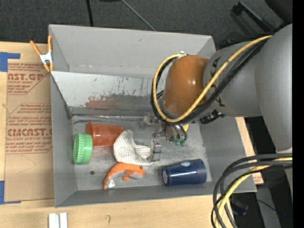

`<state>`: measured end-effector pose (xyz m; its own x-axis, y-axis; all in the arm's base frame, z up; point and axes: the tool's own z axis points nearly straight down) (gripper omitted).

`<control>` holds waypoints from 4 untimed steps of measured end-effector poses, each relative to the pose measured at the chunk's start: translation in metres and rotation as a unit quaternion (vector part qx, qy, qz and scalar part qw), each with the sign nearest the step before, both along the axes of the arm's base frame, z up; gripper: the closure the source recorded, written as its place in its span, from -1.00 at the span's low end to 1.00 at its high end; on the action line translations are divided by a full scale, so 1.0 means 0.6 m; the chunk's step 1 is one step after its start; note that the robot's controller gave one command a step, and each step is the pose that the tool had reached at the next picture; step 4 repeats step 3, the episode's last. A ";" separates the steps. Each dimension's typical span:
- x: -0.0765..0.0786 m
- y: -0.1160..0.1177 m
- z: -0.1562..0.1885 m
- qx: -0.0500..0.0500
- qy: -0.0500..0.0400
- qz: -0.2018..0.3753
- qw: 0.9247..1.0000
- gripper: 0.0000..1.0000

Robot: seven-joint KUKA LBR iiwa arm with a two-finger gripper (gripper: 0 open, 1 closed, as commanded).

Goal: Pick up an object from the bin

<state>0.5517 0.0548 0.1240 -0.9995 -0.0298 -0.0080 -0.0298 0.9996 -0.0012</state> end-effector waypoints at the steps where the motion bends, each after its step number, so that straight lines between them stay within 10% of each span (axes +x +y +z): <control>1: -0.008 0.041 -0.079 0.001 0.003 0.017 1.000 1.00; 2: -0.008 0.041 -0.079 0.001 0.003 0.017 1.000 1.00; 3: 0.031 0.032 0.232 0.001 -0.002 0.020 1.000 1.00; 4: 0.031 0.032 0.232 0.001 -0.002 0.020 1.000 1.00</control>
Offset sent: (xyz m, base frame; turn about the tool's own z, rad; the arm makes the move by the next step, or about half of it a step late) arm 0.0000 0.0000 0.0000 0.0000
